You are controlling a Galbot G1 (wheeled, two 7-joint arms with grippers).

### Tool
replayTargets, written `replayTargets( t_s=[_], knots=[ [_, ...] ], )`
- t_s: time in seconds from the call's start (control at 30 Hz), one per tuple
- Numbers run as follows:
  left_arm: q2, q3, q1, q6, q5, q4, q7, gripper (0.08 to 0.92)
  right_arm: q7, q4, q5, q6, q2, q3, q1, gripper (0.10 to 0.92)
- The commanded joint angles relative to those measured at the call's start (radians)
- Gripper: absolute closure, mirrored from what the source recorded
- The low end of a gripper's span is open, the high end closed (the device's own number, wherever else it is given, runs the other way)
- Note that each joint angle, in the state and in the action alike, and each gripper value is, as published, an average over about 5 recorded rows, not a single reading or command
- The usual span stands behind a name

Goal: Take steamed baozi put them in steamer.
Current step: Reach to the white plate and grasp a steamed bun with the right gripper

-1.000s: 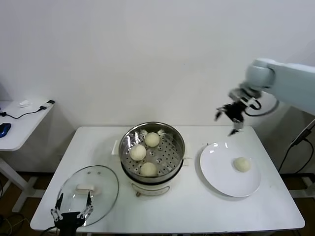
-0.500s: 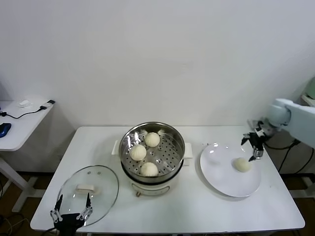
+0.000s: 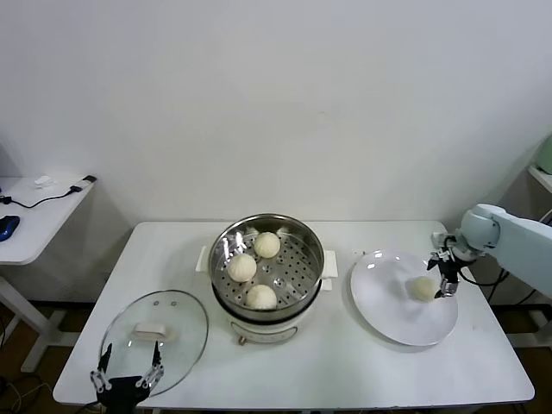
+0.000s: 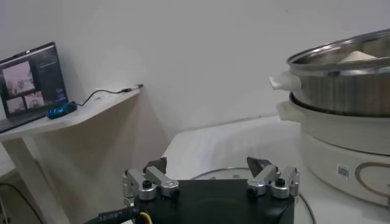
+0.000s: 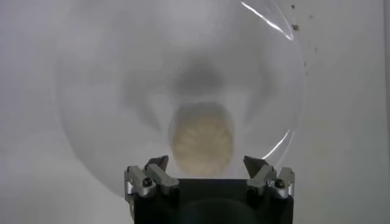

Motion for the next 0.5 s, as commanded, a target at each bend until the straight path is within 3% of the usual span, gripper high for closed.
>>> replayTargets(
  t_s=[0.03, 0.5],
  knots=[
    [0.001, 0.0, 0.002, -0.001, 0.001, 0.0, 0.0, 0.177, 0.02, -0.042, -0.021, -0.023, 0.033, 0.067, -0.075, 0.211],
    [-0.006, 0.011, 0.002, -0.001, 0.013, -0.003, -0.002, 0.177, -0.023, -0.007, 0.01, -0.024, 0.018, 0.018, 0.002, 0.416]
  ],
)
